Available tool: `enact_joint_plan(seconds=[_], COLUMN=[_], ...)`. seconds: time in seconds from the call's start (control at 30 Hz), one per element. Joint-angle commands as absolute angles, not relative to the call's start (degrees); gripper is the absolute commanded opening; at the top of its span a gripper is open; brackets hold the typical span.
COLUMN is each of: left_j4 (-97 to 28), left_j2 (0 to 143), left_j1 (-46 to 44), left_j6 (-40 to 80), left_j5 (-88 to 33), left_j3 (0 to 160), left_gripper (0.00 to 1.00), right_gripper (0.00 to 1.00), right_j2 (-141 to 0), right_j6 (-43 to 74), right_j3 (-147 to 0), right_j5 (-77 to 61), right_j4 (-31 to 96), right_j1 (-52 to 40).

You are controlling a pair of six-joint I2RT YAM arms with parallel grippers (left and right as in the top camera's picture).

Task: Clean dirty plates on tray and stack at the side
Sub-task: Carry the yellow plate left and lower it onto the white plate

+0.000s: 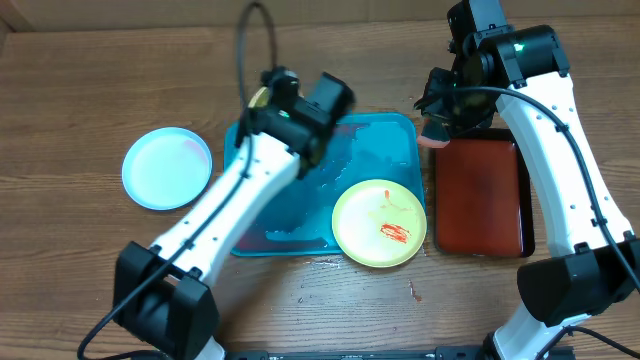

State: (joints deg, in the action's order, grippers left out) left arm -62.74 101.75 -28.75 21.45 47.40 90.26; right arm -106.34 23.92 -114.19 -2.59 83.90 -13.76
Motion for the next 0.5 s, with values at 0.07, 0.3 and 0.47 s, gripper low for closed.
enact_joint_plan(seconds=[0.07, 0.3, 0.47], left_j4=[-61.8, -60.8, -59.2], left_j2=[99.9, 100.0, 100.0], left_j1=[-13.5, 10.1, 22.4], left_j6=[18.0, 15.2, 15.4], left_j5=[16.3, -4.6, -5.0], left_j3=[90.8, 90.8, 88.6], left_gripper=[0.04, 0.04, 0.04], right_gripper=[0.04, 0.04, 0.04], right_j2=[-105.5, -105.5, -105.5], right_j6=[23.6, 23.6, 23.6], right_j3=[-114.5, -114.5, -114.5], right_j5=[-2.7, -2.7, -2.7], right_j4=[83.9, 83.6, 83.7], right_j1=[-13.7, -13.7, -13.7])
